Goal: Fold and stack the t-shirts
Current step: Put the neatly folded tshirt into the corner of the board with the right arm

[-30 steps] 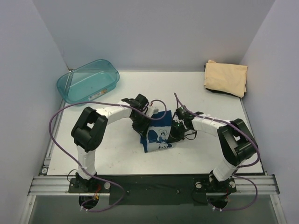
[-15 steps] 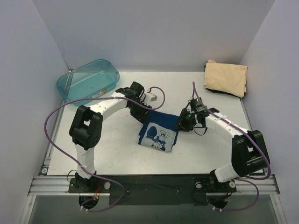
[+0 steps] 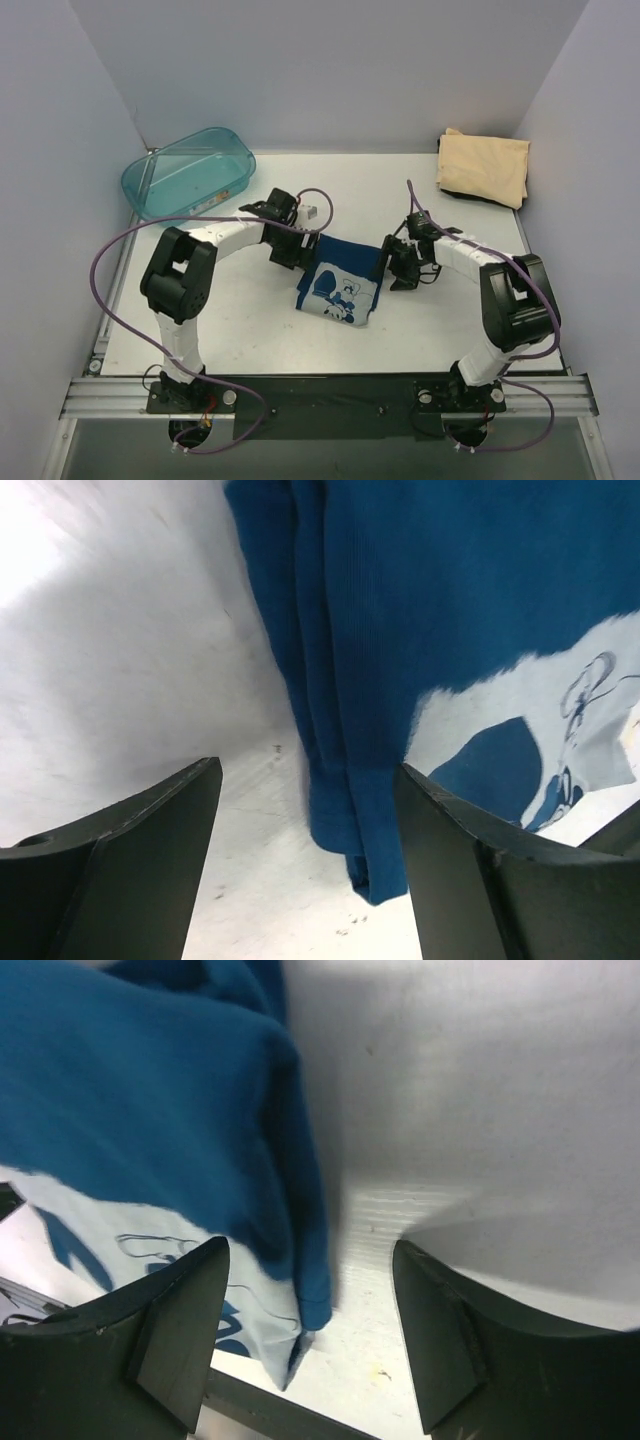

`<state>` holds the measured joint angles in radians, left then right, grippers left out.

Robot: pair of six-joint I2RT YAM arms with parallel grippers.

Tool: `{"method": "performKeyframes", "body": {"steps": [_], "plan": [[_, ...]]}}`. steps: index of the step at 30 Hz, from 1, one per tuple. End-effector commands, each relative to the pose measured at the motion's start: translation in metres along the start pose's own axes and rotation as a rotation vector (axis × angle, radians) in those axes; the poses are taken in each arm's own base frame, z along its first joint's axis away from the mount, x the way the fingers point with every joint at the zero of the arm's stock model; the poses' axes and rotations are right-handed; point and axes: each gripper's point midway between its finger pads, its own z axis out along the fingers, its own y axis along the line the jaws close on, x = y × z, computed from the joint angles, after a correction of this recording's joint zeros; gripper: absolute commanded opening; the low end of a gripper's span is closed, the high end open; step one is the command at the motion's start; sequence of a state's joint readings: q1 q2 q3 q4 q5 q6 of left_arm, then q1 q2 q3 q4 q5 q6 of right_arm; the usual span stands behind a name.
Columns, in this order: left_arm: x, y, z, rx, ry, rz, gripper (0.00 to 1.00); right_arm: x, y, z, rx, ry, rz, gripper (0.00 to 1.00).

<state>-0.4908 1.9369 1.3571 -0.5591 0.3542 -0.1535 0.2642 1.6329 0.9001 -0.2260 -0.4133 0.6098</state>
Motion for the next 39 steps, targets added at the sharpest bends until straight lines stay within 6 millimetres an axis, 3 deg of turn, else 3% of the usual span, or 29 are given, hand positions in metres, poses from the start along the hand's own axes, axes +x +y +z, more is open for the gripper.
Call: {"method": "performKeyframes", "body": {"steps": [1,9,13,18,21,25,28,35,36,37,39], "plan": [[-0.009,-0.033,0.001,0.085,-0.093,-0.025,0.79,0.019,-0.001,0.022,-0.04,0.055,0.039,0.62],[-0.01,-0.019,0.025,0.081,-0.067,-0.052,0.78,-0.008,0.006,0.053,-0.091,0.015,0.045,0.58],[-0.007,-0.017,0.041,0.092,-0.033,-0.056,0.71,-0.007,0.012,0.067,-0.115,0.065,0.063,0.54],[-0.005,-0.015,0.041,0.078,-0.02,-0.08,0.39,-0.003,0.01,0.062,-0.113,0.081,0.069,0.53],[0.001,-0.003,0.036,0.04,-0.029,-0.098,0.27,0.0,0.007,0.054,-0.112,0.076,0.048,0.53],[0.005,-0.006,0.031,0.057,-0.038,-0.11,0.24,0.005,0.007,0.05,-0.137,0.096,0.053,0.52],[0.009,-0.015,0.03,0.078,-0.04,-0.107,0.24,0.019,0.005,0.054,-0.14,0.13,0.074,0.52],[0.014,-0.017,0.03,0.084,-0.048,-0.13,0.18,0.03,0.01,0.061,-0.161,0.124,0.087,0.54],[0.015,-0.016,0.032,0.082,-0.044,-0.134,0.18,0.034,0.007,0.066,-0.153,0.144,0.088,0.51],[0.015,-0.016,0.032,0.083,-0.046,-0.134,0.18,0.034,0.01,0.068,-0.16,0.151,0.085,0.32],[0.015,-0.016,0.032,0.081,-0.042,-0.136,0.18,0.032,0.014,0.072,-0.186,0.162,0.104,0.06]]}}
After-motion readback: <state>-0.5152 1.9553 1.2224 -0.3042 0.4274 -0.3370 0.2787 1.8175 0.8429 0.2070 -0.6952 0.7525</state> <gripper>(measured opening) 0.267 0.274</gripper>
